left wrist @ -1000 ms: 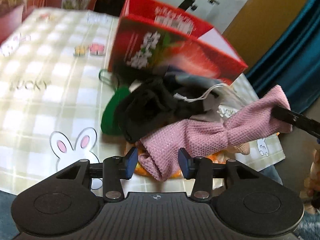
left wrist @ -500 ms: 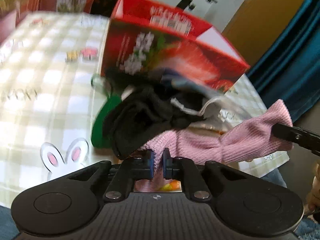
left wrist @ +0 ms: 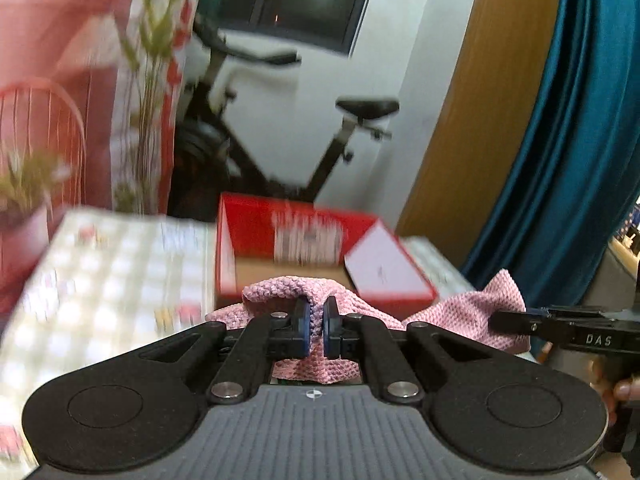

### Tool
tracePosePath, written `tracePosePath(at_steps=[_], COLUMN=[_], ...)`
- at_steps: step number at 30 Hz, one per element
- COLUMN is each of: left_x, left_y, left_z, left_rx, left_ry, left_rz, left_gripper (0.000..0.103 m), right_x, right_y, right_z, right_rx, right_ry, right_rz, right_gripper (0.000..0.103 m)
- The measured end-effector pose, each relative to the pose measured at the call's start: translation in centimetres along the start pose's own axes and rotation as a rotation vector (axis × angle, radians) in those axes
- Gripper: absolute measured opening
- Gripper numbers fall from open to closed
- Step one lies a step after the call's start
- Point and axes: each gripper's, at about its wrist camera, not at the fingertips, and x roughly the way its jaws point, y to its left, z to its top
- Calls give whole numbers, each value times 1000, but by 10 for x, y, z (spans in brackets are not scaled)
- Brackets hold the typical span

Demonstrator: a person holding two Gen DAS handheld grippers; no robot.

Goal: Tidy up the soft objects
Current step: 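Lift the pink towel with both grippers and carry it over the red box, then lower the pink towel into the box and open both grippers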

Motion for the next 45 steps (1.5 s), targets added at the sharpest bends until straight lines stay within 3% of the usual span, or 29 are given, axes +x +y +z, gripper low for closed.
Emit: tracePosePath(at_steps=[7,11,21,30,32,33,34,36,40,45], left_x=[57,113,214,237,236,235,233,228,212,186], left_y=[-11,-8,20,27,25,24,23,20,15,9], left_z=[59,77,40,23,25,26,26,29,35,41], left_rx=[76,63,-9,1,23,35,45,58,79,106], left_ry=[-57,8,272,350,349,350,346,326,291,249], left_rz=[54,73,81,44,39,41,40,34,36,46], left_gripper=[7,7,7,8,12,21,36,51,54,61], right_x=[46,90,198,239,238,238,237,234,218,192], right_y=[-24,-48,-99,-117,-120,-120,-120,-119,-113,-102], right_z=[63,81,56,41,40,40,41,43,48,50], right_rx=[-62,-66,-6,21,22,18,14,2,-31,-47], right_ry=[-71,-34,230,343,342,337,331,318,266,211], right_rz=[-66,-115,-173,-189,-190,-191,-194,-206,-233,-215], right_gripper=[12,12,12,15,22,22,23,25,43,43])
